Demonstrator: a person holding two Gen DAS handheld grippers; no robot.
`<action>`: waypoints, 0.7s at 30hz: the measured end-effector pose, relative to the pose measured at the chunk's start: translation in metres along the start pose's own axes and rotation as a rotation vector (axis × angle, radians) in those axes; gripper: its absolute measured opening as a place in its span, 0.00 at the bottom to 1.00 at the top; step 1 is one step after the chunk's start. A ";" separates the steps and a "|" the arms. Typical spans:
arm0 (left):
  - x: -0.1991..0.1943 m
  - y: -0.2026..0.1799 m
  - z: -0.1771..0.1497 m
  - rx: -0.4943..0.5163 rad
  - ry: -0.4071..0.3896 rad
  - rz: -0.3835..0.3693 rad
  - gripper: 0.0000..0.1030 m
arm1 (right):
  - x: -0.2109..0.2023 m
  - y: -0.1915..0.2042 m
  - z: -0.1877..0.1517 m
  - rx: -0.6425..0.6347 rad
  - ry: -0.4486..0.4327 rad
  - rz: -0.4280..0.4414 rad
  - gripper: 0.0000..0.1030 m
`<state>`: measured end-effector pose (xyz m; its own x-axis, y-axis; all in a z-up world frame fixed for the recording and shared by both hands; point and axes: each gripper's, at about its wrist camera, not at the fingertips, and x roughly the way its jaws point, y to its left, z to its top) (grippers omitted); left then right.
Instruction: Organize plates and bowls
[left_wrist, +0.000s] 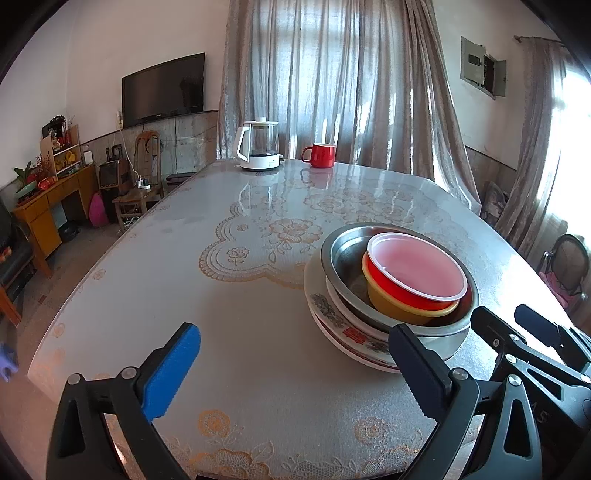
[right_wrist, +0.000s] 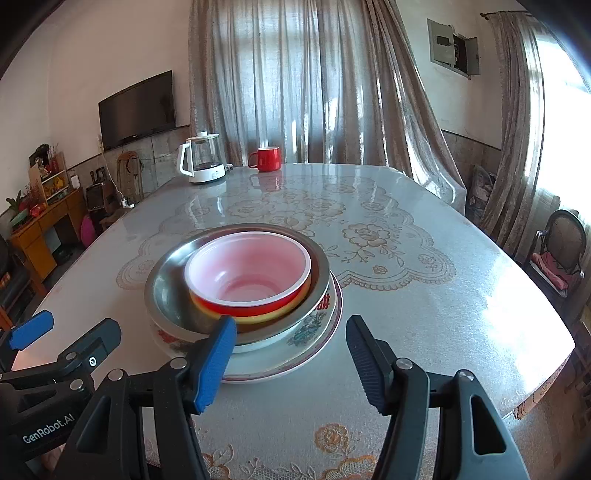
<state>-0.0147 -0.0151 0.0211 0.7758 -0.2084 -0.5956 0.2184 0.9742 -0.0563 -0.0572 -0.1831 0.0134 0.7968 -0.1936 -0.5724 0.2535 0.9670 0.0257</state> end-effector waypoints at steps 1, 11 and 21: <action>0.000 0.000 0.000 0.001 0.000 -0.001 1.00 | 0.000 0.000 0.000 -0.002 0.002 0.002 0.61; 0.000 -0.001 -0.001 0.005 -0.001 0.001 1.00 | -0.002 0.003 -0.001 -0.007 0.006 0.012 0.61; 0.001 -0.002 -0.001 0.009 0.001 -0.004 1.00 | -0.001 0.002 -0.001 -0.004 0.009 0.018 0.61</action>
<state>-0.0152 -0.0171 0.0199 0.7743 -0.2117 -0.5964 0.2262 0.9727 -0.0516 -0.0580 -0.1803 0.0136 0.7965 -0.1748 -0.5788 0.2369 0.9710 0.0328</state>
